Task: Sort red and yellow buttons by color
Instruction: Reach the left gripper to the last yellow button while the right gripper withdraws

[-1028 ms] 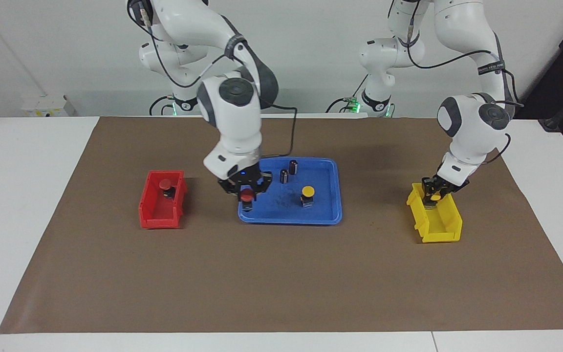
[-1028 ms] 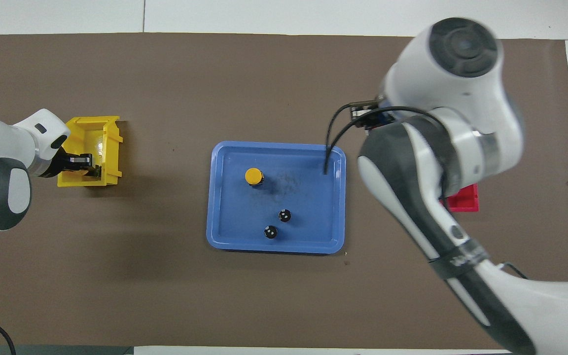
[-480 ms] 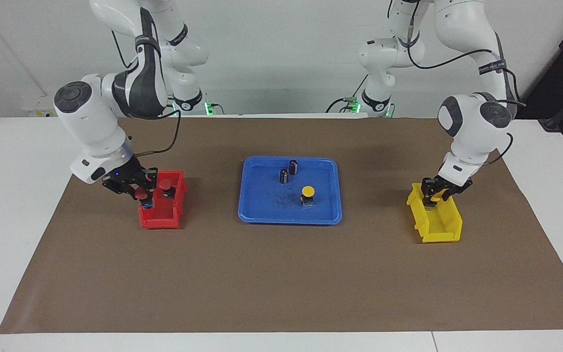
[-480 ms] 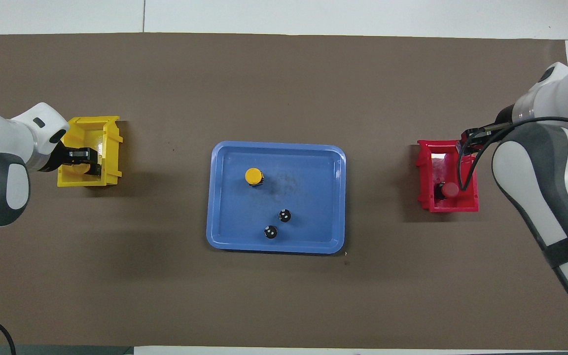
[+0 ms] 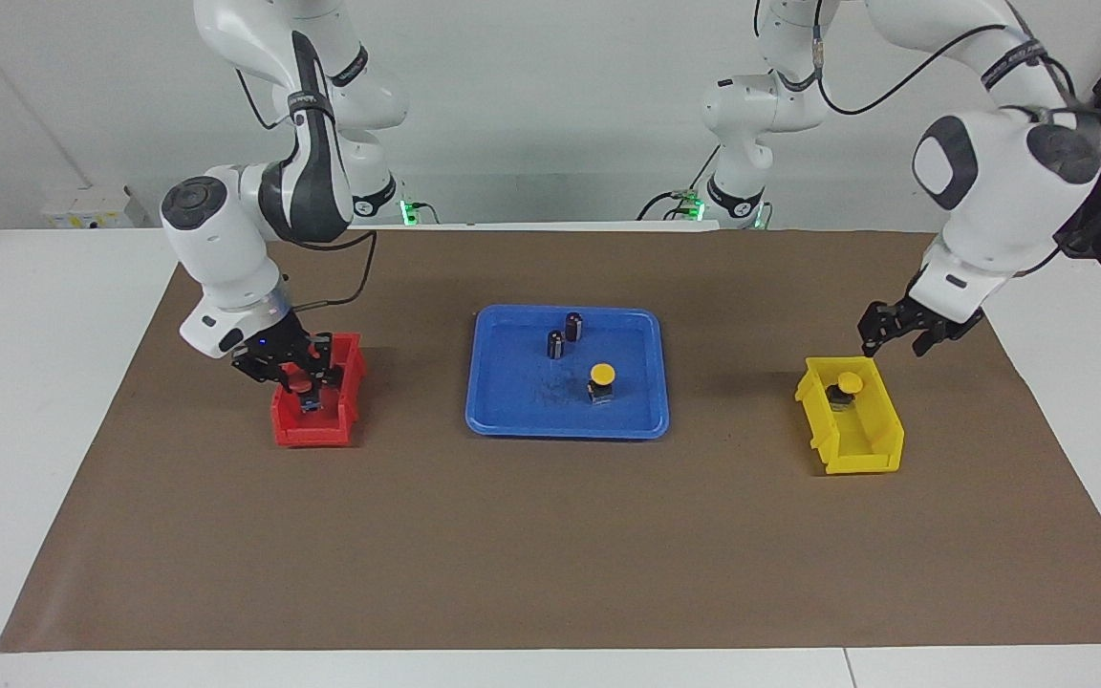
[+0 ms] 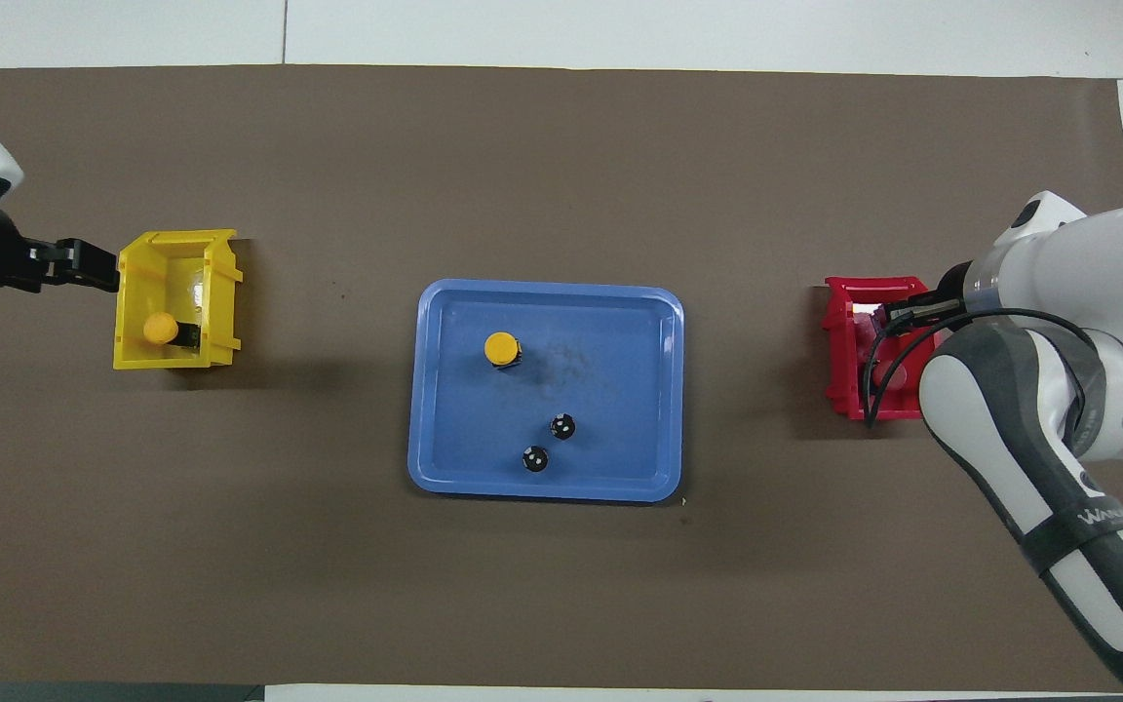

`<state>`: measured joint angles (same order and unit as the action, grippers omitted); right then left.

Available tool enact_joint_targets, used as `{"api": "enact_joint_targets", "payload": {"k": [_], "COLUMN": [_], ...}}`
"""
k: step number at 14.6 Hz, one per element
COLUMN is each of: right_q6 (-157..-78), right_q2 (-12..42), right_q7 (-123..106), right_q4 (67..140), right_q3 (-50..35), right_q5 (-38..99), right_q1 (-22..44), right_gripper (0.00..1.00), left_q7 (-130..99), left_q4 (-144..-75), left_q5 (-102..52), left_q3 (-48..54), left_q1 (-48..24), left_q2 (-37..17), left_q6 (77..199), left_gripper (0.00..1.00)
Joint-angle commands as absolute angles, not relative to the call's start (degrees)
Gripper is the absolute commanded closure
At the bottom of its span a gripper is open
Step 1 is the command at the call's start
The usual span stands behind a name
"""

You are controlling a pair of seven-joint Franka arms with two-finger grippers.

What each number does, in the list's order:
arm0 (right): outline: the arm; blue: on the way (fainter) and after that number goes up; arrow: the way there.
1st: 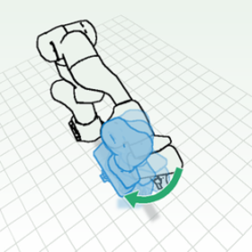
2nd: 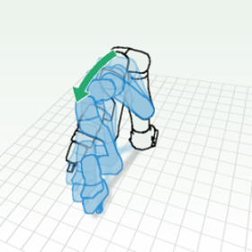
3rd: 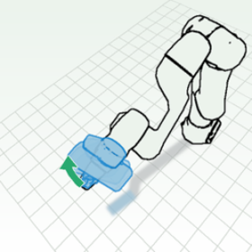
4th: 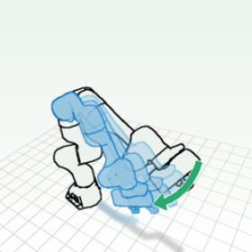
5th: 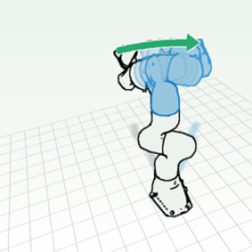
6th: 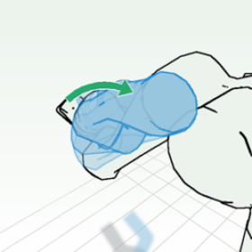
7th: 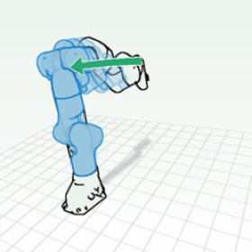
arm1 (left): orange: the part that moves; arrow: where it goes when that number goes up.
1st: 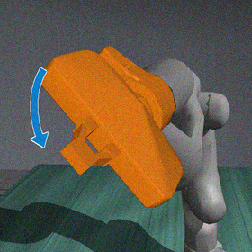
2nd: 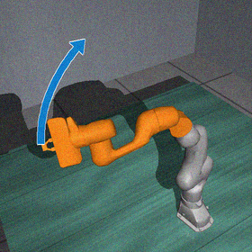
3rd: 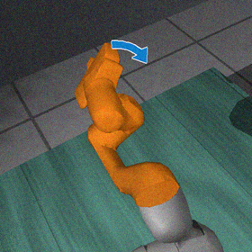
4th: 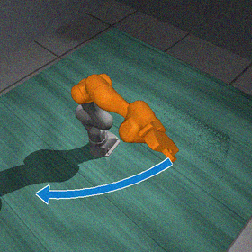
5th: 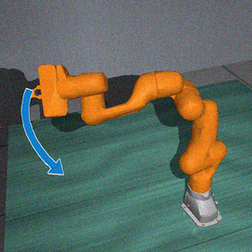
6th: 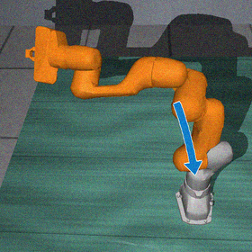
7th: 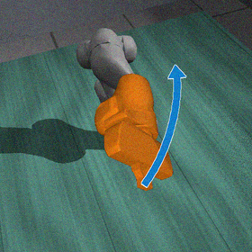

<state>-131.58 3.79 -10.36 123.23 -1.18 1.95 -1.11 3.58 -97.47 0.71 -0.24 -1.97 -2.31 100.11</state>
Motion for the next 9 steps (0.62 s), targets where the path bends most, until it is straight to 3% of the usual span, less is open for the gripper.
{"api": "enact_joint_targets", "payload": {"k": [1,4,6,9], "right_q6": [-133.77,-136.75,-139.03,-137.55], "right_q2": [1.93,4.56,6.32,6.33], "right_q7": [-12.13,-12.22,-12.22,-12.39], "right_q4": [126.56,126.83,126.74,126.04], "right_q3": [-1.41,-1.41,-1.41,-1.41], "right_q5": [3.6,3.6,3.6,3.6], "right_q1": [-1.49,-1.41,-1.32,-0.88], "right_gripper": [0.75,0.75,0.72,0.4], "left_q7": [3.87,3.87,3.26,-2.87], "left_q4": [-89.76,-85.53,-86.56,-97.44], "left_q5": [1.41,1.32,0.79,-0.79], "left_q3": [1.14,1.23,1.23,1.23], "left_q1": [-2.9,-2.9,-2.9,-4.03], "left_q2": [-2.29,-2.11,-1.15,2.72], "left_q6": [90.73,85.26,86.91,99.11], "left_gripper": [0.0,0.0,0.0,0.0]}}
